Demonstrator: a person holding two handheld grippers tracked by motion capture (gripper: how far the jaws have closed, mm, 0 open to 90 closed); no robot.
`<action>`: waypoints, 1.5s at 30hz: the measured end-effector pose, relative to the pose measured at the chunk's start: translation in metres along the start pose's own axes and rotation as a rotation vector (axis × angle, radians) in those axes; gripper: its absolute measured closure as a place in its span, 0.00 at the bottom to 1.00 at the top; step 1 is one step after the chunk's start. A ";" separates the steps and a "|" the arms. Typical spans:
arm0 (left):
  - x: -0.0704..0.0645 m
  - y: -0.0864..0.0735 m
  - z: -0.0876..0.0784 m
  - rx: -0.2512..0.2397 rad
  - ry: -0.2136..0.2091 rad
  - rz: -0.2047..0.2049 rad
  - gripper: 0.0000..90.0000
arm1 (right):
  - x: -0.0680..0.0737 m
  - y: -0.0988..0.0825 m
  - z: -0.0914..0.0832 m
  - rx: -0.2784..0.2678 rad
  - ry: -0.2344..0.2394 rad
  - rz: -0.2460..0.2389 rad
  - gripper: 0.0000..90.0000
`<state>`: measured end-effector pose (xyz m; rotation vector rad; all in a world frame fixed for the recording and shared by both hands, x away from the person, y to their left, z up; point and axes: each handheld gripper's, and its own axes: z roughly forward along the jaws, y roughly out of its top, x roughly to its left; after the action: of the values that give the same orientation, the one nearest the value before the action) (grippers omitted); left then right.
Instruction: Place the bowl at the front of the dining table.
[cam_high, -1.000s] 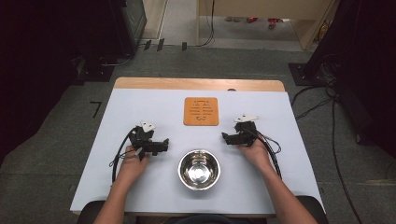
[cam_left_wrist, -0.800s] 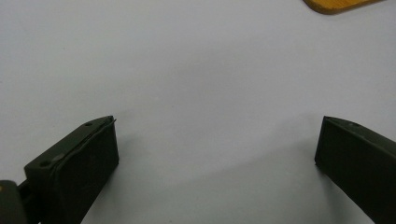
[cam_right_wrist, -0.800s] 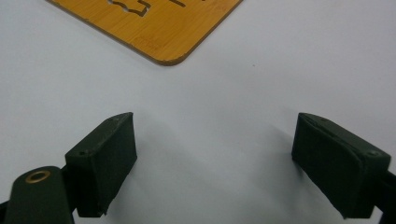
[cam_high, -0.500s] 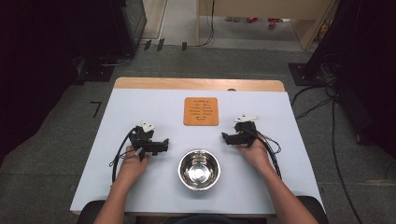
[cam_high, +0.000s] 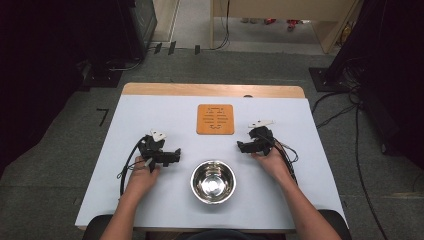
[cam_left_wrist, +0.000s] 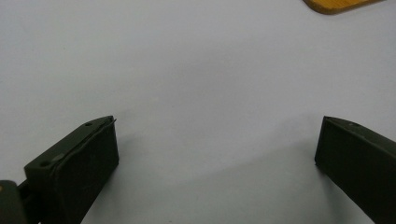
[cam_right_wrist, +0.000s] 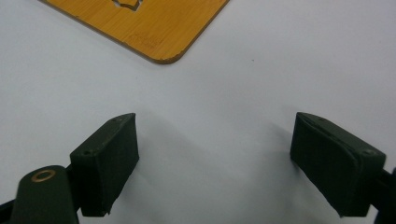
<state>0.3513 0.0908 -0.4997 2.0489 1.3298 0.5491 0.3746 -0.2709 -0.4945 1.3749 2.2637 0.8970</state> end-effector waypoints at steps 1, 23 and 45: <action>0.000 0.000 0.000 0.000 0.000 0.000 0.00 | 0.000 0.000 0.000 0.000 0.000 0.000 0.18; 0.000 0.000 0.000 0.000 0.000 0.000 0.00 | -0.002 0.006 -0.010 -0.019 0.099 0.035 0.25; 0.000 0.000 0.000 0.000 0.000 -0.001 0.00 | 0.011 0.015 -0.017 -0.001 0.191 -0.034 0.29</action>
<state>0.3512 0.0907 -0.4997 2.0482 1.3304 0.5492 0.3694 -0.2620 -0.4710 1.2953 2.4181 1.0578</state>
